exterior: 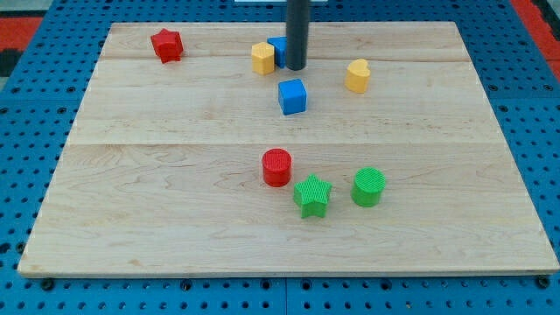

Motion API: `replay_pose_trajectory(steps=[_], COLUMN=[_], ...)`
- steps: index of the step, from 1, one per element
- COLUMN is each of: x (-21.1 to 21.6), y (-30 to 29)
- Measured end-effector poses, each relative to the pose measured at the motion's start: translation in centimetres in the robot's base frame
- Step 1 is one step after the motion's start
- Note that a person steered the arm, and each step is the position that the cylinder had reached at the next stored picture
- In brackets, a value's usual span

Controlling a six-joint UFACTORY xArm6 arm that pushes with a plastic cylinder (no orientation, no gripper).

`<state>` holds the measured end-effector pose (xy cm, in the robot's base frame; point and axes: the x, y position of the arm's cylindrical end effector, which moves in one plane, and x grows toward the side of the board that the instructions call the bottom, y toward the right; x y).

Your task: Push the yellow hexagon towards the yellow heart

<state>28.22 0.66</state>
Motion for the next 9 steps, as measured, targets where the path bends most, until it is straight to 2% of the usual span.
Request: replay_pose_trajectory(steps=[1, 2, 4, 5, 7, 8, 9], x=[-2.2, -0.4, 0.0, 2.0, 2.6, 1.9, 0.9], y=[-0.2, 0.6, 4.1, 2.9, -8.7, -11.1, -9.4])
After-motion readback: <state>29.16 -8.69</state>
